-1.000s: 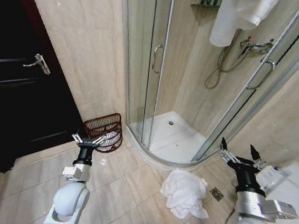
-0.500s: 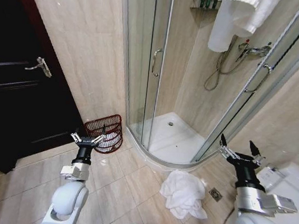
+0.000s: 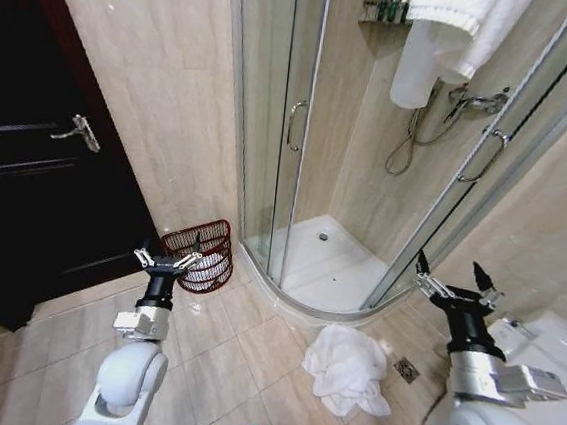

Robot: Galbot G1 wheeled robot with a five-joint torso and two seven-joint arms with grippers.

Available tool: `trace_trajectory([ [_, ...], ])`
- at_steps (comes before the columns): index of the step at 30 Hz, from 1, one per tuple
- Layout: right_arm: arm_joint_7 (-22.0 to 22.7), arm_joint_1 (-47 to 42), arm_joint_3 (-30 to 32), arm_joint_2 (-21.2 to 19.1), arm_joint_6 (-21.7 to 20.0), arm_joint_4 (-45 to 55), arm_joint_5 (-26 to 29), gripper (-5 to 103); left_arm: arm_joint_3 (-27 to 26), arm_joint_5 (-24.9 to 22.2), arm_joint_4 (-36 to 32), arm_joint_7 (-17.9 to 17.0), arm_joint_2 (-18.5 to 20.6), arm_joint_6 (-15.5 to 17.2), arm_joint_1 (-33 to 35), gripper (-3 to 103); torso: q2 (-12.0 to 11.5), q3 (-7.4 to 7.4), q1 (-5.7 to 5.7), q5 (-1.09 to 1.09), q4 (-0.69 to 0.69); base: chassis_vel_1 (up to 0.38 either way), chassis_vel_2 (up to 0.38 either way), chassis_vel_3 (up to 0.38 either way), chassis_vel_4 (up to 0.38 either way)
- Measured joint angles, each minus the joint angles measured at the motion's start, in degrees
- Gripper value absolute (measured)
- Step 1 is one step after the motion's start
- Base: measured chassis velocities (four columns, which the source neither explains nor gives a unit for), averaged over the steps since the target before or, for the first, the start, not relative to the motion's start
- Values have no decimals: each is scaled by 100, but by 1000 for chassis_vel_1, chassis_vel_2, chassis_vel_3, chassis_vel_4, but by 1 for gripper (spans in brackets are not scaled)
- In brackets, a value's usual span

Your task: Discard the used towel into the hamper.

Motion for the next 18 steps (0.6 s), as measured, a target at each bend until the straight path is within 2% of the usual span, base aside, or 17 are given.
trace_trajectory([
  [18, 4, 235, -114, -34, -57, -55, -34, 100, -207, -221, 148, 41, 128, -90, -9, 100, 505, 280, 225, 0, 0, 0, 0, 0, 0],
])
